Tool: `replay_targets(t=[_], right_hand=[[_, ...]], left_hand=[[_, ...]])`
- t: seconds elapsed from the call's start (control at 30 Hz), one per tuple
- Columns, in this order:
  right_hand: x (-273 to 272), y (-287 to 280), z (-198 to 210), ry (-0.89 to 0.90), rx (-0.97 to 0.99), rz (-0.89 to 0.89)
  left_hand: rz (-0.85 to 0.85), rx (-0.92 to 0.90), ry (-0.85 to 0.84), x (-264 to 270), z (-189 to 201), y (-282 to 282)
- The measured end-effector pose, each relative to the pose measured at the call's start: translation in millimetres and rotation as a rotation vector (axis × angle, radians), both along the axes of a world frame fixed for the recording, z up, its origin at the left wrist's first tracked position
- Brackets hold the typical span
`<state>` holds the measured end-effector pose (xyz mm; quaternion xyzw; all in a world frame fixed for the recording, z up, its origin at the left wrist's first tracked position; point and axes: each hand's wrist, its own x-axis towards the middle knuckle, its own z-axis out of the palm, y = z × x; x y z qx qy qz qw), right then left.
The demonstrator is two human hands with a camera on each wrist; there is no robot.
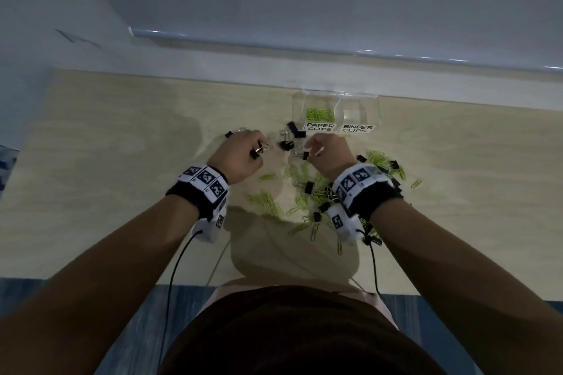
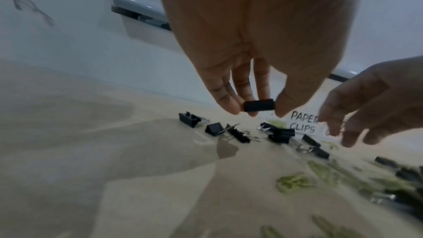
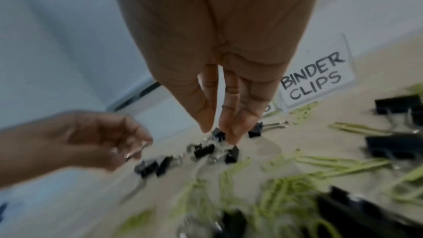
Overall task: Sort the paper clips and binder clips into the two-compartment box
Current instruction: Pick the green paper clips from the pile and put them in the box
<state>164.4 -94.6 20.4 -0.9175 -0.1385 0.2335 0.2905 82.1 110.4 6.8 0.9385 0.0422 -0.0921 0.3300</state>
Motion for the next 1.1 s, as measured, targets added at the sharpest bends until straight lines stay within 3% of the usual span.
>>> replay_targets(t=[0.1, 0.27, 0.4, 0.53, 0.7, 0.8, 0.93, 1.0, 1.1], right_hand=[[-18, -8, -9, 0.032, -0.155, 0.164], [-43, -18, -22, -0.04, -0.271, 0.347], [-45, -19, -23, -0.059, -0.267, 0.381], [-36, -7, -15, -0.056, -0.217, 0.349], [-13, 19, -4, -0.121, -0.088, 0.311], [-1, 7, -4, -0.16, -0.122, 0.268], [15, -33, -11, -0.188, -0.259, 0.082], [19, -46, -15, -0.162, -0.343, 0.094], [13, -51, -21, -0.154, -0.375, 0.179]], left_hand=[[-0.037, 0.174, -0.06, -9, -7, -1], [-0.125, 0.018, 0.185, -45, -18, -8], [-0.133, 0.034, 0.221, -63, -23, -20], [-0.07, 0.06, 0.201, -56, -30, -42], [0.004, -0.1, 0.033, -39, -33, -59], [-0.007, -0.052, -0.041, -38, -31, -55], [0.036, 0.085, 0.122, -45, -30, -41], [0.019, 0.101, 0.21, -45, -30, -44], [-0.021, 0.054, 0.18, -38, -32, -59]])
